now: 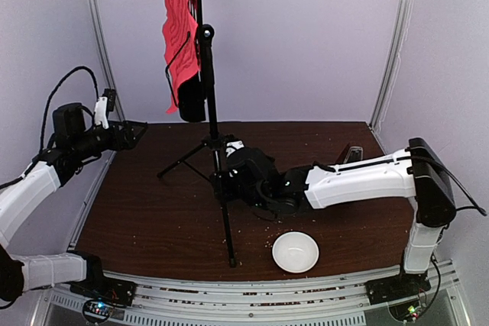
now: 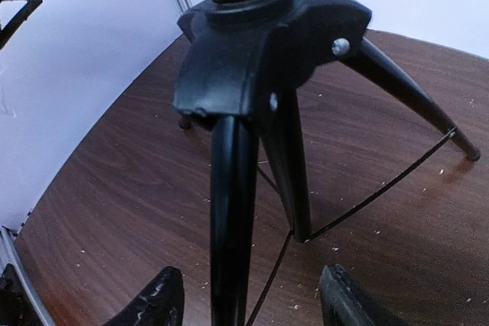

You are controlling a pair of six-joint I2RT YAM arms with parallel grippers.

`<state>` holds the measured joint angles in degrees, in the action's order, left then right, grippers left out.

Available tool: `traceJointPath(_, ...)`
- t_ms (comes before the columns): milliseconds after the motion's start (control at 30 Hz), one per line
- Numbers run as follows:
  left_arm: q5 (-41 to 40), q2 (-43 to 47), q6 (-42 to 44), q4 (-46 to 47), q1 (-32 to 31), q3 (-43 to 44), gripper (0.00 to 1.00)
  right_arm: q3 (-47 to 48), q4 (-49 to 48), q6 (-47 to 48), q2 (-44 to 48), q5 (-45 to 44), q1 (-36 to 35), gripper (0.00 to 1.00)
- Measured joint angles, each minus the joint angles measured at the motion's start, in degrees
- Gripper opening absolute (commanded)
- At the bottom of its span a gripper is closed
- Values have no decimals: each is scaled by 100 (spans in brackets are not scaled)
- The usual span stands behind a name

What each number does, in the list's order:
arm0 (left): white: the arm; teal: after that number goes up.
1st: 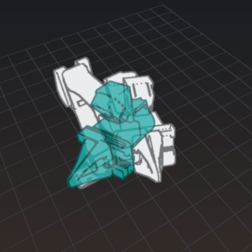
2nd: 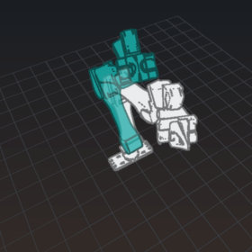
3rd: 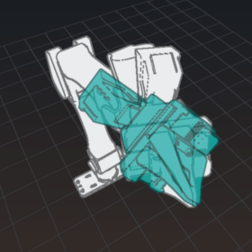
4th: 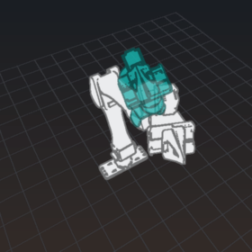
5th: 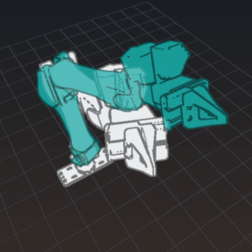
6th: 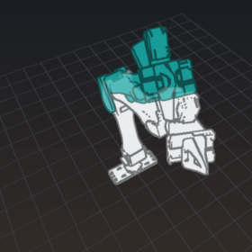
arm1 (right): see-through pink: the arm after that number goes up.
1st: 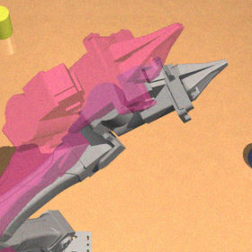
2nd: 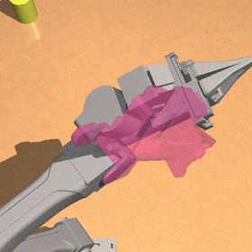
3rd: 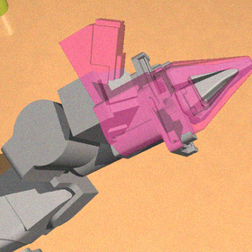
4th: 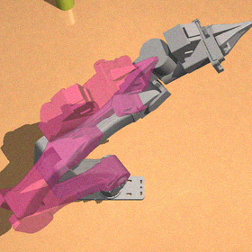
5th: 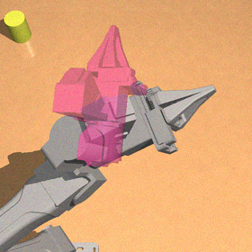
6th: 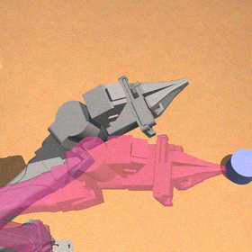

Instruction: Pack up the instrument practice props

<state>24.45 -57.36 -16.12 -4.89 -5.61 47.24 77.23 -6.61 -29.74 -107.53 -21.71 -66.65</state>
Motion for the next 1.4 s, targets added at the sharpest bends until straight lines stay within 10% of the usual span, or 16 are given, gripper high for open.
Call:
traceJointPath(167, 17, -24, 122, -44, 0, 0, 90, 577, 258, 151, -358, -267, 2, 45)
traceJointPath(467, 136, -116, 315, -260, 0, 0, 89, 833, 385, 236, -610, -334, 7, 0)
traceJointPath(800, 1102, -358, 411, -136, -168, -15, 87, -669, -393, 944, 431, 1368, 461, 0)
traceJointPath(1067, 1394, -509, 278, 127, -1631, -256, 85, -1405, -872, 1519, 916, 2846, 916, 0)
traceJointPath(1400, 1572, -752, -656, 1810, -1880, -1290, 62, -1646, -1224, 1814, 970, 4061, 990, 0)
